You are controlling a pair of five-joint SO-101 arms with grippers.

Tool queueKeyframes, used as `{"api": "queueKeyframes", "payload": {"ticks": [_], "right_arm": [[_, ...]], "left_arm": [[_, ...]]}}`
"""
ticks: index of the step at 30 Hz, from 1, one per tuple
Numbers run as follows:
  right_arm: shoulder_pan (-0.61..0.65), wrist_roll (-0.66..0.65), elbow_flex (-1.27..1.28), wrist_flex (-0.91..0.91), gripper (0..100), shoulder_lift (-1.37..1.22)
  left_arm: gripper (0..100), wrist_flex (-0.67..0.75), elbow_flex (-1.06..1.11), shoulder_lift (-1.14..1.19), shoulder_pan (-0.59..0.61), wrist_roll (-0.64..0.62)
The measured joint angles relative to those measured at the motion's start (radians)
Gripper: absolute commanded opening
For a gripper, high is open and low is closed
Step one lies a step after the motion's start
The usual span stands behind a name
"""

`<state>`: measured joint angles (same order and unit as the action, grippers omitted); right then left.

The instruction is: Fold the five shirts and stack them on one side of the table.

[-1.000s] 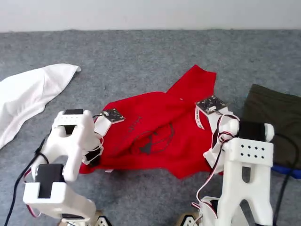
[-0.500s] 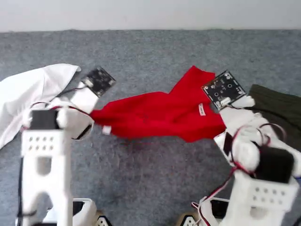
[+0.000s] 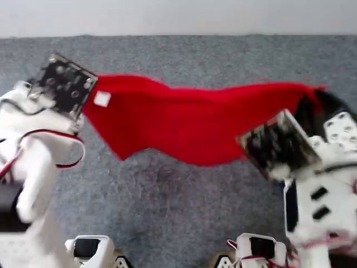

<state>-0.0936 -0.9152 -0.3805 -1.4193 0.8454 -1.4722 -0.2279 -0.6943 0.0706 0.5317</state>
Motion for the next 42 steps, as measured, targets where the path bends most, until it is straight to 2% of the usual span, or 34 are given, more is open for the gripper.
{"api": "queueKeyframes", "payload": {"ticks": [8,13,18,28,37,42], "right_arm": [[-0.015,-0.083,-0.057,0.269,0.9,0.002],[-0.101,-0.094,-0.057,0.381,0.9,0.002],[-0.123,-0.095,-0.057,0.393,0.9,0.002],[-0.13,-0.095,-0.058,0.33,0.9,0.083],[-0.13,-0.147,-0.064,0.327,0.9,0.186],[-0.13,-0.153,-0.069,0.327,1.0,0.186]], "left_arm": [[1,0.038,-0.137,-0.008,-0.002,0.152],[1,-0.094,-0.201,-0.021,-0.002,0.262],[1,-0.244,-0.258,-0.021,-0.002,0.325],[1,-0.264,-0.336,-0.046,0.003,0.333],[1,-0.264,-0.311,-0.23,0.198,0.333],[1,-0.264,-0.284,-0.269,0.222,0.333]]}}
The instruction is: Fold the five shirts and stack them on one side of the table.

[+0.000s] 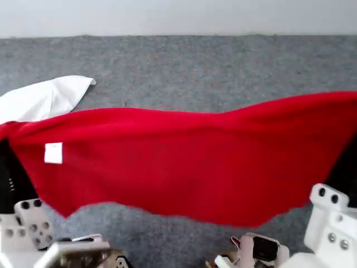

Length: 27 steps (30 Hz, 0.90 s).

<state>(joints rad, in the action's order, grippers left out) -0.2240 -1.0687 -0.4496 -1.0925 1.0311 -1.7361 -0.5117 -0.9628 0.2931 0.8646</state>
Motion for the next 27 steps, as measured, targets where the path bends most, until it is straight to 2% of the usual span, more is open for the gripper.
{"api": "queueKeyframes", "payload": {"ticks": [7,12,16,19,27], "right_arm": [[0.011,0.0,0.08,-0.107,1.0,-0.189],[0.13,0.002,0.284,-0.173,1.0,-0.419],[0.18,0.037,0.466,-0.038,1.0,-0.537],[0.212,0.048,0.549,0.087,1.0,-0.586],[0.262,0.051,0.626,0.413,1.0,-0.76]], "left_arm": [[1,0.005,0.327,0.0,0.0,0.041],[1,0.178,0.69,0.029,0.0,0.052],[1,0.427,0.994,0.094,0.0,0.054],[1,0.606,1.122,0.167,-0.002,0.054],[1,0.885,1.112,0.486,-0.066,0.055]]}}
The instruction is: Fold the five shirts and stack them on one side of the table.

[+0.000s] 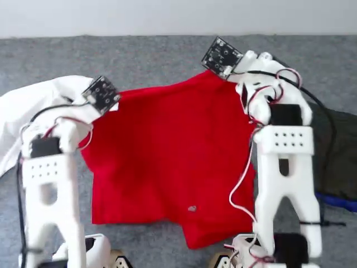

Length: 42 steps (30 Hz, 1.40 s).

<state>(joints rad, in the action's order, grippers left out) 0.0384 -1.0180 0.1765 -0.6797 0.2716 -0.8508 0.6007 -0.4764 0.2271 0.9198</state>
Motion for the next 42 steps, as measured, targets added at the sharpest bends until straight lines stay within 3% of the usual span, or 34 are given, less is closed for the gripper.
{"api": "queueKeyframes", "payload": {"ticks": [4,9,14,25,31,36,42], "right_arm": [[0.0,0.0,-0.002,0.192,1.0,-0.106],[0.0,-0.049,-0.046,0.413,1.0,-0.235],[0.0,-0.072,-0.129,0.494,1.0,-0.367],[0.0,-0.075,-0.213,0.485,1.0,-0.463],[-0.002,-0.075,-0.213,0.164,1.0,-0.399],[-0.003,0.035,-0.213,-0.218,1.0,-0.275],[-0.002,0.123,-0.213,-0.606,1.0,-0.186]], "left_arm": [[1,0.092,-0.132,0.204,-0.031,0.0],[1,0.103,-0.407,0.47,-0.038,0.0],[1,0.104,-0.683,0.7,-0.04,0.0],[1,-0.219,-1.108,0.947,-0.081,0.0],[1,-0.537,-1.174,0.953,-0.081,0.0],[1,-0.796,-1.206,0.959,-0.081,0.006],[1,-0.876,-1.154,0.959,-0.08,0.034]]}}
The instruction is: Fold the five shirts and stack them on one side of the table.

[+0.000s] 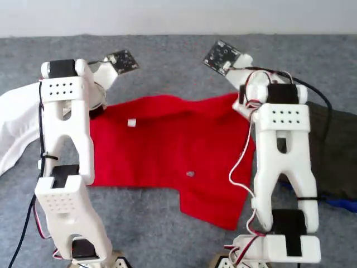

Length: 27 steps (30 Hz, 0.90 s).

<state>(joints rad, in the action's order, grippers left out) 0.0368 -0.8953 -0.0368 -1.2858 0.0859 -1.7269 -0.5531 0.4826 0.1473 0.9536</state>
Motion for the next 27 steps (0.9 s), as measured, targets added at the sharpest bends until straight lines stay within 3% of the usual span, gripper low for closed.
{"api": "queueKeyframes", "payload": {"ticks": [9,14,27], "right_arm": [[0.0,0.117,-0.002,-0.453,1.0,0.012],[0.0,0.12,0.043,-0.465,1.0,0.043],[0.021,0.123,0.459,-0.465,1.1,0.325]], "left_arm": [[1,-0.002,0.239,0.0,0.0,0.0],[1,-0.002,0.344,0.0,0.012,-0.005],[2,-0.002,0.496,-0.078,0.097,-0.011]]}}
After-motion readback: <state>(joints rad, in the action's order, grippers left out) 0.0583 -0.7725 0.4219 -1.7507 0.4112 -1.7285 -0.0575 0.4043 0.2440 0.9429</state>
